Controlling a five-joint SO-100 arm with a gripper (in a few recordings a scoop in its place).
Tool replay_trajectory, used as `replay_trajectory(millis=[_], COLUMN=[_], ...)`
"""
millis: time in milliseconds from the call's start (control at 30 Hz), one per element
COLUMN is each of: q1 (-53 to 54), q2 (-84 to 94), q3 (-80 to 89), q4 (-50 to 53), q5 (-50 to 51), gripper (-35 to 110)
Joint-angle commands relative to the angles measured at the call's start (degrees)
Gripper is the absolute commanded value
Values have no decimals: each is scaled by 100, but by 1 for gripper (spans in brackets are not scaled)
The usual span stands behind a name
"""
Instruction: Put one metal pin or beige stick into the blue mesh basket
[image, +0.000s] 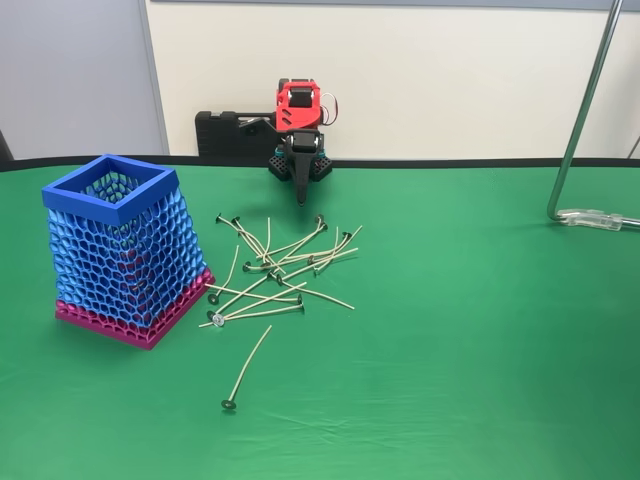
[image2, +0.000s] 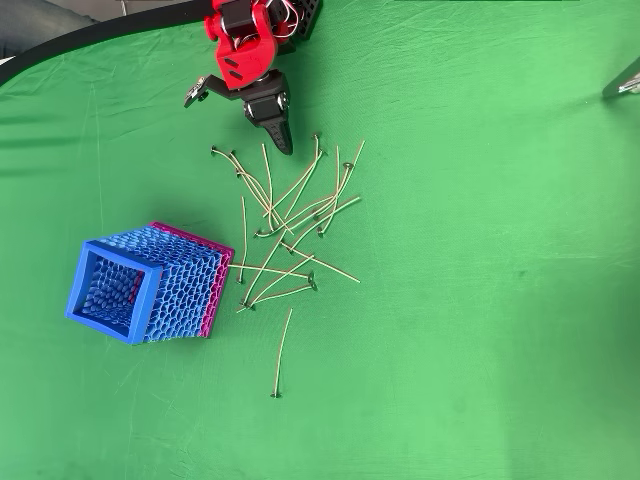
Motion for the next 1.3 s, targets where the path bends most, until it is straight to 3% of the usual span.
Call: replay_trajectory(millis=[0,1267], q1=[-44,-97], q2=[44,-105], q3=[18,-475], q4=[53,343], q5=[-53,26], gripper=[1,1])
